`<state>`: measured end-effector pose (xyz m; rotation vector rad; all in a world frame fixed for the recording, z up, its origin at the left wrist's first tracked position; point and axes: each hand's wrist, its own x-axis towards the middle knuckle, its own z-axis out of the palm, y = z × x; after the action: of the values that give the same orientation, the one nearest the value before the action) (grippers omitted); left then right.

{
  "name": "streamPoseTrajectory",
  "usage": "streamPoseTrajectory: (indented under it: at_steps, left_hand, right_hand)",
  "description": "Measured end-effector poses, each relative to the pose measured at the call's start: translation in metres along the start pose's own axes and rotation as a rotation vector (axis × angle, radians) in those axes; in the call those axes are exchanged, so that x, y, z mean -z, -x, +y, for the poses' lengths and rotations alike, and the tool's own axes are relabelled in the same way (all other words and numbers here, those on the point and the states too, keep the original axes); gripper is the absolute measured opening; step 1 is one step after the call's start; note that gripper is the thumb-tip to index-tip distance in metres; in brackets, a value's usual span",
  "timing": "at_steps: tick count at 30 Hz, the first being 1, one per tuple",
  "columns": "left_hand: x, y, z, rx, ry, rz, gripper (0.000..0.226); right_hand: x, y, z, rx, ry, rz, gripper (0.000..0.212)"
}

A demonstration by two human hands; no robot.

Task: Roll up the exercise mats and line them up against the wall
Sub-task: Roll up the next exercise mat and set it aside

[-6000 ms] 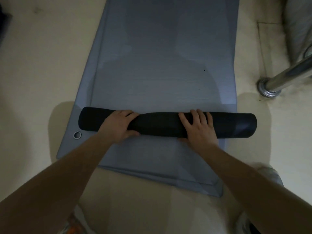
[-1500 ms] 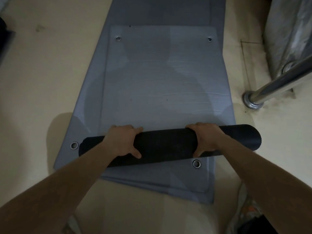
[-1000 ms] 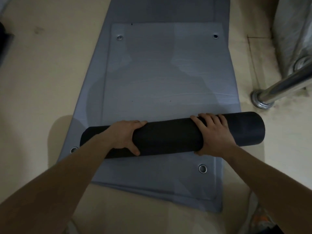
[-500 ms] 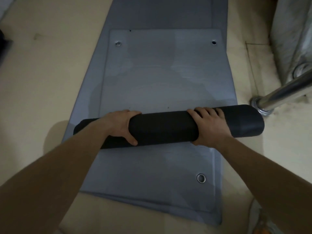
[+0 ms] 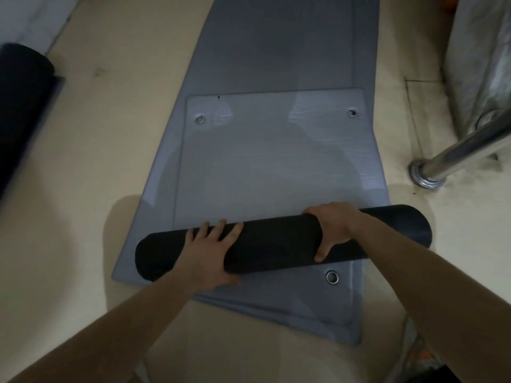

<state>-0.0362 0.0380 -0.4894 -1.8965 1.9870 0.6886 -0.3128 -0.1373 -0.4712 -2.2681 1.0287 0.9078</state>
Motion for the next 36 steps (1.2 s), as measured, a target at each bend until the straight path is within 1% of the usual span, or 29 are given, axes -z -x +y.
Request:
streamPoseTrajectory:
  at_steps: [2, 3, 4, 5, 6, 7, 9, 10, 12, 13, 15, 18, 19, 21, 23, 24, 25, 27, 28, 29, 30, 32, 33, 34, 35, 36]
  left_hand:
    - [-0.006, -0.008, -0.009, -0.038, -0.014, -0.025, 0.112]
    - [0.000, -0.020, -0.020, -0.066, 0.041, -0.045, 0.112]
    - [0.011, -0.032, -0.030, -0.094, 0.125, -0.083, 0.112]
    - [0.021, -0.042, -0.036, -0.112, 0.193, -0.119, 0.110]
    - [0.027, -0.049, -0.038, -0.105, 0.211, -0.126, 0.106]
    - [0.026, -0.050, -0.036, -0.071, 0.175, -0.078, 0.101]
    - [0.012, -0.037, -0.022, 0.034, 0.070, 0.088, 0.090]
    - [0.002, -0.026, -0.014, 0.064, 0.032, 0.113, 0.096]
    - [-0.012, -0.022, -0.008, 0.098, -0.026, 0.131, 0.124]
    - [-0.014, -0.029, -0.010, 0.107, -0.051, 0.160, 0.134]
    - [-0.007, -0.050, -0.020, 0.117, -0.074, 0.207, 0.135]
    - [0.009, -0.072, -0.036, 0.066, -0.053, 0.163, 0.135]
    - [0.012, -0.074, -0.038, 0.050, -0.058, 0.146, 0.135]
    - [0.016, -0.072, -0.034, 0.049, -0.081, 0.148, 0.133]
    - [0.017, -0.062, -0.025, 0.059, -0.082, 0.141, 0.128]
    - [0.017, -0.057, -0.021, 0.046, -0.074, 0.102, 0.127]
    - [0.018, -0.051, -0.019, 0.030, -0.045, 0.028, 0.129]
    - [0.024, -0.040, -0.017, 0.004, 0.050, -0.171, 0.133]
    - [0.027, -0.037, -0.016, -0.016, 0.085, -0.255, 0.134]
    - [0.031, -0.036, -0.016, -0.032, 0.115, -0.314, 0.135]
    - [0.036, -0.038, -0.017, -0.032, 0.154, -0.356, 0.134]
    - [0.048, -0.045, -0.020, -0.002, 0.227, -0.425, 0.132]
    - [0.051, -0.046, -0.020, 0.005, 0.231, -0.422, 0.131]
    - [0.054, -0.044, -0.020, 0.007, 0.222, -0.374, 0.128]
    - [0.053, -0.039, -0.018, 0.016, 0.213, -0.273, 0.125]
    - [0.048, -0.031, -0.011, 0.034, 0.197, -0.134, 0.122]
  right_hand:
    - [-0.021, 0.008, -0.004, -0.035, 0.095, 0.194, 0.133]
    - [-0.039, 0.014, -0.008, -0.054, 0.152, 0.292, 0.138]
    - [-0.058, 0.020, -0.013, -0.077, 0.193, 0.357, 0.144]
    - [-0.074, 0.025, -0.017, -0.096, 0.213, 0.384, 0.150]
    - [-0.080, 0.022, -0.017, -0.105, 0.225, 0.401, 0.154]
    - [-0.077, 0.016, -0.014, -0.105, 0.223, 0.415, 0.155]
    - [-0.053, -0.003, -0.005, -0.085, 0.184, 0.431, 0.149]
    - [-0.037, -0.010, -0.002, -0.067, 0.165, 0.424, 0.145]
    - [-0.021, -0.021, 0.002, -0.062, 0.165, 0.409, 0.145]
    - [-0.022, -0.024, 0.002, -0.073, 0.169, 0.417, 0.146]
    - [-0.031, -0.027, -0.001, -0.090, 0.218, 0.448, 0.147]
    - [-0.030, -0.038, 0.006, -0.040, 0.243, 0.521, 0.133]
    - [-0.022, -0.041, 0.008, -0.023, 0.241, 0.516, 0.128]
    - [-0.004, -0.040, 0.010, -0.009, 0.227, 0.450, 0.122]
    - [0.003, -0.034, 0.005, 0.012, 0.230, 0.367, 0.119]
    - [0.004, -0.029, 0.003, 0.024, 0.231, 0.320, 0.119]
    - [0.004, -0.022, 0.000, 0.042, 0.222, 0.261, 0.122]
    - [0.001, -0.008, -0.006, 0.062, 0.167, 0.127, 0.128]
    - [-0.004, -0.001, -0.009, 0.053, 0.143, 0.088, 0.131]
    - [-0.014, 0.005, -0.013, 0.025, 0.137, 0.093, 0.135]
    - [-0.025, 0.012, -0.017, -0.014, 0.144, 0.141, 0.137]
    - [-0.052, 0.026, -0.026, -0.063, 0.191, 0.291, 0.135]
    - [-0.061, 0.029, -0.027, -0.060, 0.208, 0.341, 0.131]
    - [-0.062, 0.028, -0.026, -0.048, 0.208, 0.361, 0.128]
    - [-0.055, 0.024, -0.024, -0.032, 0.206, 0.344, 0.125]
    - [-0.040, 0.017, -0.019, -0.013, 0.188, 0.310, 0.125]
